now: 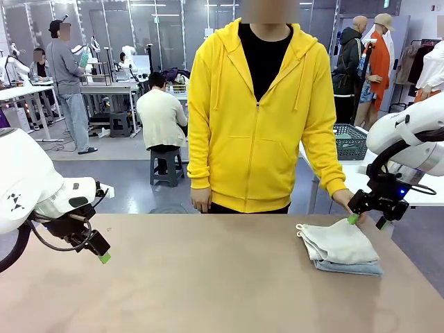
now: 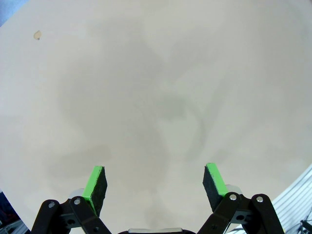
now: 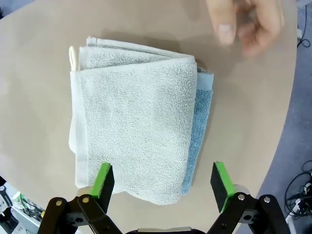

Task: Fold the towels and place them in the basket.
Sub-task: Stack the folded Towel with hook on the right side of the table.

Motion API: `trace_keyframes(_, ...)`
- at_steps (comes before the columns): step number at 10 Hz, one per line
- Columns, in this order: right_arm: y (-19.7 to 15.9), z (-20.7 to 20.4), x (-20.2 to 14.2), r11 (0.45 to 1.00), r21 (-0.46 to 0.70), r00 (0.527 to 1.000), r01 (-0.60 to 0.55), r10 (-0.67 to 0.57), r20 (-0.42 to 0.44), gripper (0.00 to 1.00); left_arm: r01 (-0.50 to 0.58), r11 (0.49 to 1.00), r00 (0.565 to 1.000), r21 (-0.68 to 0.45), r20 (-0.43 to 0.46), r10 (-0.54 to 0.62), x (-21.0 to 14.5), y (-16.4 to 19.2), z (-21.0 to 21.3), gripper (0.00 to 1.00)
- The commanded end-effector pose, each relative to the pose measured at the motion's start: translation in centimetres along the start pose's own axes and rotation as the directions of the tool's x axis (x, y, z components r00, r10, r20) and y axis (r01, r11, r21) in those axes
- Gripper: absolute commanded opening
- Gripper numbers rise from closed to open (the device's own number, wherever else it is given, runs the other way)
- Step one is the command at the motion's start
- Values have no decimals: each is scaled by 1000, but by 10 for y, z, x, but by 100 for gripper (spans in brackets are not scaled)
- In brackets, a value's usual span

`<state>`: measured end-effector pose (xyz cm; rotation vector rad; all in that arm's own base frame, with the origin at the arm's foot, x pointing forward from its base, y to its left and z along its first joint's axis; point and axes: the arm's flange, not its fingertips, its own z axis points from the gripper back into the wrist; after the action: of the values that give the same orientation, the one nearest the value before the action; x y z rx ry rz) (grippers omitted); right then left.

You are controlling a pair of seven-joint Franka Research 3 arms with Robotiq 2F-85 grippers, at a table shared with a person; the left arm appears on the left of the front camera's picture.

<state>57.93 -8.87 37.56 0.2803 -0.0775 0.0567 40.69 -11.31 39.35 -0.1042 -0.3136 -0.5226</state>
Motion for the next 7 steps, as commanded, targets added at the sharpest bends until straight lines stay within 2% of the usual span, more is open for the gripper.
trace_keyframes(1, 0, 2, -1, 1000, 13, 1000, -13, 13, 2, 100, -10, 1000, 1000, 17, 4, 10, 2, -2, -2, 100)
trace_keyframes(7, 0, 2, -1, 1000, 13, 1000, -13, 13, 2, 100, -10, 1000, 1000, 17, 4, 10, 2, -2, -2, 100)
